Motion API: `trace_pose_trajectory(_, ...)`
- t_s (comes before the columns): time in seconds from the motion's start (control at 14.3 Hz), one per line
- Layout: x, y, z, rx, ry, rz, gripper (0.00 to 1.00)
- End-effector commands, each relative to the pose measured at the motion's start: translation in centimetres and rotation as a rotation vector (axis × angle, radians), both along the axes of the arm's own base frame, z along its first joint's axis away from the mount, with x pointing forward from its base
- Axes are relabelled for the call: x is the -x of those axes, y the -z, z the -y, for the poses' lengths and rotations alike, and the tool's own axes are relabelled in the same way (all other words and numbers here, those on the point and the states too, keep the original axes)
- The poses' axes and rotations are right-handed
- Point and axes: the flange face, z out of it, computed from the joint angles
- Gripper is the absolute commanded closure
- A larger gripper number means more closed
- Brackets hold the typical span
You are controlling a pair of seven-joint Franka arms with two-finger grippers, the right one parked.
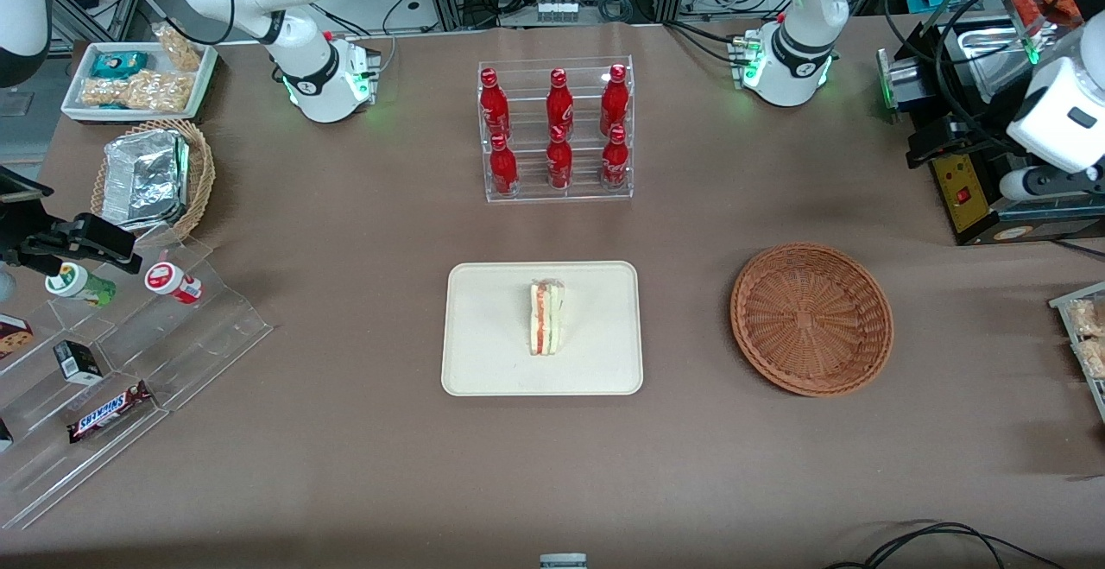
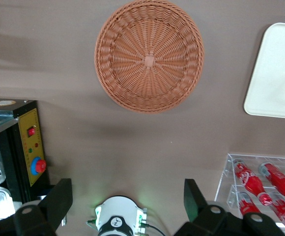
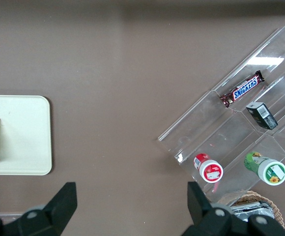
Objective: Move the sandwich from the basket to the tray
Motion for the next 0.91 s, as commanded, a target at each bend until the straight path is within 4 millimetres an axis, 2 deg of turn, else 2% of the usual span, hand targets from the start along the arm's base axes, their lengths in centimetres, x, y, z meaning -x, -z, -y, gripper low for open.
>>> trace_pose_trajectory(0.0, 1.1, -0.5, 0.0, -0.043, 0.012, 0.028, 0.0)
trace_pose_trajectory(0.84, 0.1, -1.9, 0.0, -0.021, 0.012, 0.071, 0.0)
